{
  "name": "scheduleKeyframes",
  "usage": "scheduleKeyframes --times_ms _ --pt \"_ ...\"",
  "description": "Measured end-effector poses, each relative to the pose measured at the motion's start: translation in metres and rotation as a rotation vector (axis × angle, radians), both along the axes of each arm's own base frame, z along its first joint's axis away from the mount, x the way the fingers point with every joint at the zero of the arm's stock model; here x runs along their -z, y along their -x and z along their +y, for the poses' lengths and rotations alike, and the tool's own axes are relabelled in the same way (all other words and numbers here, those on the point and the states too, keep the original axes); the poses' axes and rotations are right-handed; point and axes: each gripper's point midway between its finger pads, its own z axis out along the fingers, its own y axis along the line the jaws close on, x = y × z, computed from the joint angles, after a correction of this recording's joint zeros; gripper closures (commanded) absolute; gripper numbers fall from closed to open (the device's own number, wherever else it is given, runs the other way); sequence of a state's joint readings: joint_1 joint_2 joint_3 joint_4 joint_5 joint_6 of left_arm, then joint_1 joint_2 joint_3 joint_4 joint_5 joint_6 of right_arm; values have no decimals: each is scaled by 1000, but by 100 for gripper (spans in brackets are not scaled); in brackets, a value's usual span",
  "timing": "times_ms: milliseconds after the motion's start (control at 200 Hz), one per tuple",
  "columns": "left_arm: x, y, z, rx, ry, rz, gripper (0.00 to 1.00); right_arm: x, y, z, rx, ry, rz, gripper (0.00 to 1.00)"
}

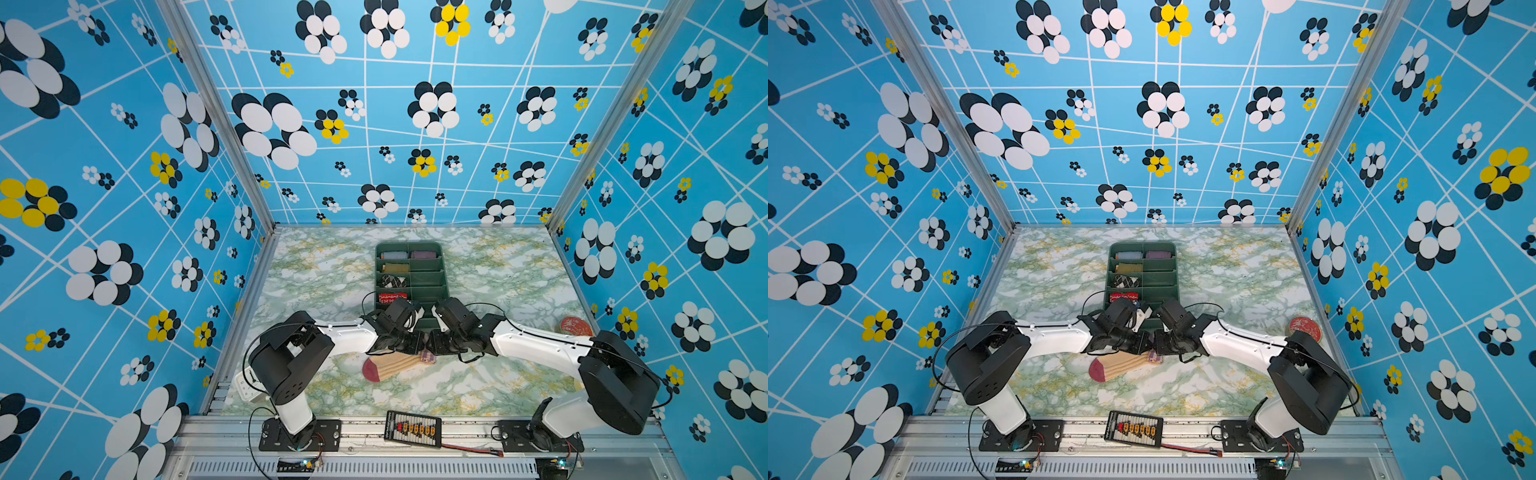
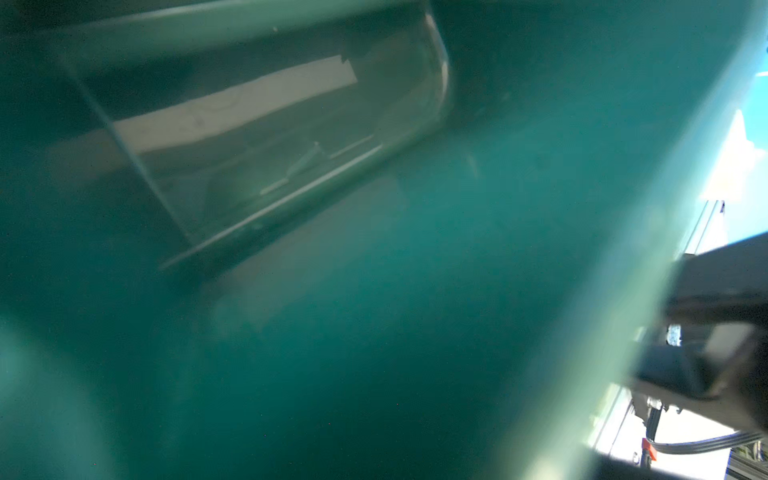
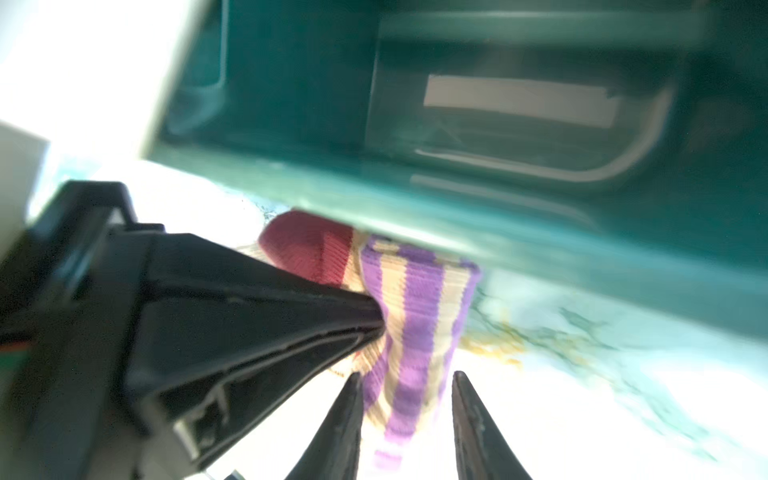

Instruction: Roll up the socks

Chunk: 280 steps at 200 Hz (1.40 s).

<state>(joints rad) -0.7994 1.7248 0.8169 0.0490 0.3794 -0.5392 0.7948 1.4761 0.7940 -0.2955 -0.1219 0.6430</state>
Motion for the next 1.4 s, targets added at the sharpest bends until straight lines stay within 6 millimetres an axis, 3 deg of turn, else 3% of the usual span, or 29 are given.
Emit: scheduleKeyframes --times_ms 290,535,965,1399 --pt "0 0 -1 3 2 2 100 -7 11 9 -29 -104 22 83" --pt "0 0 -1 3 0 3 100 -13 11 21 -48 -174 22 85" --pt "-1 1 0 3 -9 12 100 11 18 14 -24 -133 86 87" --pt "-13 11 12 2 -47 34 94 19 -1 23 -7 -143 34 99"
